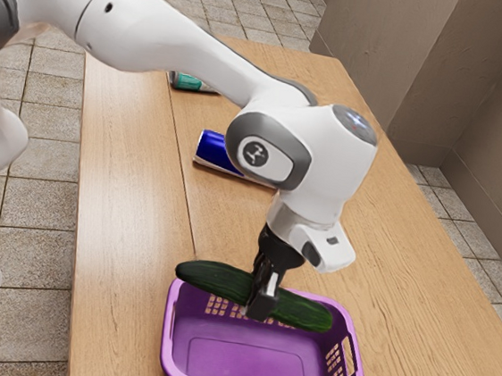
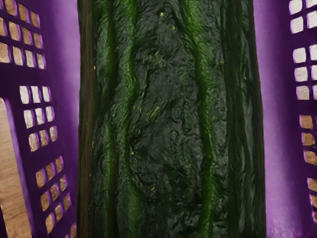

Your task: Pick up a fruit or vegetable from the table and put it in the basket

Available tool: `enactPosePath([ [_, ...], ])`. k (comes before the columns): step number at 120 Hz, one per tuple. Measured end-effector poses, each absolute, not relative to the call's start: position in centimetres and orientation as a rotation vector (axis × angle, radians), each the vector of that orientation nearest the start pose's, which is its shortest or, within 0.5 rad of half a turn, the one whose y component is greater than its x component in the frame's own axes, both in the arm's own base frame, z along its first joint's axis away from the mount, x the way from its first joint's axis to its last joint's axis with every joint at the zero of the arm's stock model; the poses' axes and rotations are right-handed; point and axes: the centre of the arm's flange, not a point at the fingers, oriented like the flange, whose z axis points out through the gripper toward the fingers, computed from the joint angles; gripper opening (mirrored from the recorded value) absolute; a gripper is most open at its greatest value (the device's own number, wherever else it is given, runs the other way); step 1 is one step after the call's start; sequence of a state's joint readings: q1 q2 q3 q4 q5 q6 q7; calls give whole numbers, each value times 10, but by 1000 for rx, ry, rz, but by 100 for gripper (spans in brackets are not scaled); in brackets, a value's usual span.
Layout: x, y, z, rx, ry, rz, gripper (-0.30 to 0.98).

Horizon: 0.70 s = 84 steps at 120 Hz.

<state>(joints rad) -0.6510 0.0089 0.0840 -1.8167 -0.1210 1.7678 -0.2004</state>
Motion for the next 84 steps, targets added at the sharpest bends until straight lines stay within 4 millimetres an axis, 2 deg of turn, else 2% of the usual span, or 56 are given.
enactPosePath([
  [24,444,-346,518,-3156,652,168,18],
  [37,445,-350,516,-3154,656,169,18],
  [45,453,-340,516,-3162,616,168,18],
  [53,467,-321,516,-3176,550,165,19],
  [67,492,-283,514,-3197,424,162,47],
  [76,504,-263,513,-3206,358,159,56],
  [84,510,-254,518,-3210,332,139,61],
])
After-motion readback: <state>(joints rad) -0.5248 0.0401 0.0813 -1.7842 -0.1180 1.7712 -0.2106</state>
